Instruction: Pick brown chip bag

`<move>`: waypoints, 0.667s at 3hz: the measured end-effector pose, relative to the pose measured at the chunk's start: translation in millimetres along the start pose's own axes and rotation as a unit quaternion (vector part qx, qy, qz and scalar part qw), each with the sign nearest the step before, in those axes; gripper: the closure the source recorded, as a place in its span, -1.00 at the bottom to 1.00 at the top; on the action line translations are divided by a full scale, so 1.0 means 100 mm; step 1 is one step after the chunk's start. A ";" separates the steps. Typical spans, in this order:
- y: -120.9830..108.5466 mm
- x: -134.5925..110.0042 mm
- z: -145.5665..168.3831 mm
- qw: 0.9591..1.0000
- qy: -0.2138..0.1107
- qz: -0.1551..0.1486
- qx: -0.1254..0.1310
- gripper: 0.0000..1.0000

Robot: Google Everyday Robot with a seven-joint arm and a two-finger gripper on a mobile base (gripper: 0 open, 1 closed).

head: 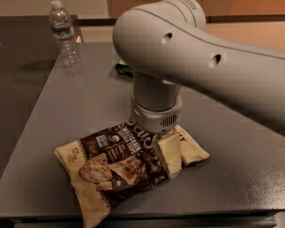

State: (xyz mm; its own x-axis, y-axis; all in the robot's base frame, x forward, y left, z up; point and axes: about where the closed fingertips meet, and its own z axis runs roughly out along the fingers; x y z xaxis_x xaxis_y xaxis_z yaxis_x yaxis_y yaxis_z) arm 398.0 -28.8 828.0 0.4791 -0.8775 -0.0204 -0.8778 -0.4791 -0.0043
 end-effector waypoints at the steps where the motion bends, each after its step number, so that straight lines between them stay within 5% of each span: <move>1: -0.01 -0.02 0.00 1.000 -0.005 0.007 0.005 -0.19; 2: -0.03 -0.02 -0.09 1.000 -0.017 0.019 0.014 0.27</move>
Offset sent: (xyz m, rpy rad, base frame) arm 0.0051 0.0032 0.0214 0.0776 -0.0037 -0.0712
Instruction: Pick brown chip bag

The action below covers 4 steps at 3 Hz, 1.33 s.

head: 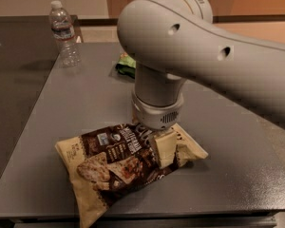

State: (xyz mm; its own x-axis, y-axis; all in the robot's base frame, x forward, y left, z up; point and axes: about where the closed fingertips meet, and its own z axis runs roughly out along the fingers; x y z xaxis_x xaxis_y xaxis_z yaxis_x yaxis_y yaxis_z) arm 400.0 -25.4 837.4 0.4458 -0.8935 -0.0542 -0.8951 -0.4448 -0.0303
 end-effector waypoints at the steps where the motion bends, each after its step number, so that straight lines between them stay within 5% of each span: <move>1: -0.03 0.01 -0.19 1.000 -0.011 0.009 0.013 0.74; 2: -0.08 0.06 -0.44 0.999 -0.029 0.023 0.032 1.00; 4: -0.19 0.36 -1.13 0.994 -0.051 0.057 0.083 1.00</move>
Offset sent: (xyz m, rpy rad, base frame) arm 0.0182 -0.0131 0.0762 0.1392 -0.0396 -0.0883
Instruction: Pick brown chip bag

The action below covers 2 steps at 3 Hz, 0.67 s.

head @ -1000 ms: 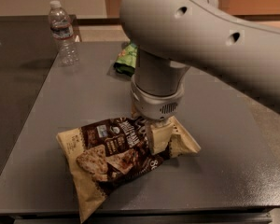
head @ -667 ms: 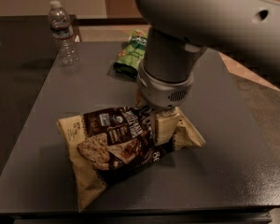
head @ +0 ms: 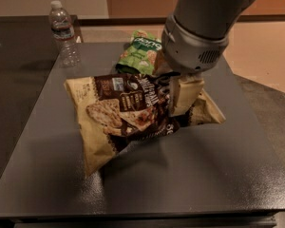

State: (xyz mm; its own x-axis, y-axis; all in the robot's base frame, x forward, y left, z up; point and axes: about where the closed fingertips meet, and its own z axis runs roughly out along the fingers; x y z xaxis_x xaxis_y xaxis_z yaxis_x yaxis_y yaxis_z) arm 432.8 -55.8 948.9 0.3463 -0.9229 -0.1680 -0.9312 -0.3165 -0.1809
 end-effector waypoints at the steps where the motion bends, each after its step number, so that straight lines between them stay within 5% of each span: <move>1: -0.12 0.08 -0.34 1.000 -0.008 0.012 0.027 1.00; 2: -0.22 0.14 -0.59 0.998 -0.013 0.025 0.052 1.00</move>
Offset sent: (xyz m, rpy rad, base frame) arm 0.0218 -0.0342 0.0791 0.0747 -0.0741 -0.0945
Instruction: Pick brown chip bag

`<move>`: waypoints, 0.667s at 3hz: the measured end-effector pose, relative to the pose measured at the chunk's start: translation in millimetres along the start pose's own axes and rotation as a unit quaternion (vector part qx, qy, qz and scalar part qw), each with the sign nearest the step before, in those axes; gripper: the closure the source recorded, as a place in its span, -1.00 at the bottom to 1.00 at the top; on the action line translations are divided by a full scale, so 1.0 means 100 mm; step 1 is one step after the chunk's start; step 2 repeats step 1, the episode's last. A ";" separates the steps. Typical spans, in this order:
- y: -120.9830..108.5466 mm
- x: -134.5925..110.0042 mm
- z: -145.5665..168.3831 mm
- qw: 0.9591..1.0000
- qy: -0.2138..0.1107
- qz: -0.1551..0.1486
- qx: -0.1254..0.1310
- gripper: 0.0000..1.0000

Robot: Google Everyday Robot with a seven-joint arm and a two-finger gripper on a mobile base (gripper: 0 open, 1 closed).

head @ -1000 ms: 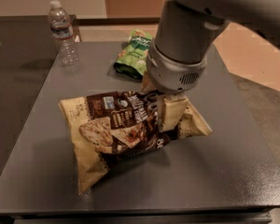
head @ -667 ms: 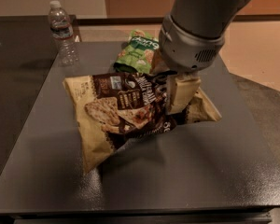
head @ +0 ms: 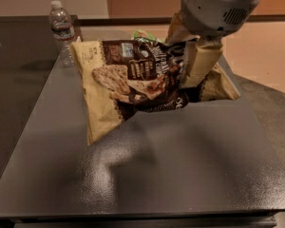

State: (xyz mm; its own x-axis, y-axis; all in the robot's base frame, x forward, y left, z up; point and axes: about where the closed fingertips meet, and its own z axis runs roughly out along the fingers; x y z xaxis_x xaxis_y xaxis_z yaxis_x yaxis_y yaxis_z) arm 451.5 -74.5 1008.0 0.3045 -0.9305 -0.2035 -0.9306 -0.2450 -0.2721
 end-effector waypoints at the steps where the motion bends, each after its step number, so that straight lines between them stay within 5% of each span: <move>1: -0.03 -0.03 -0.02 1.000 -0.002 -0.002 0.010 1.00; 2: -0.03 -0.03 -0.02 1.000 -0.002 -0.002 0.010 1.00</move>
Offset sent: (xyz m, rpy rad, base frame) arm 0.0000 0.0000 0.0000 0.0000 0.0000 0.0000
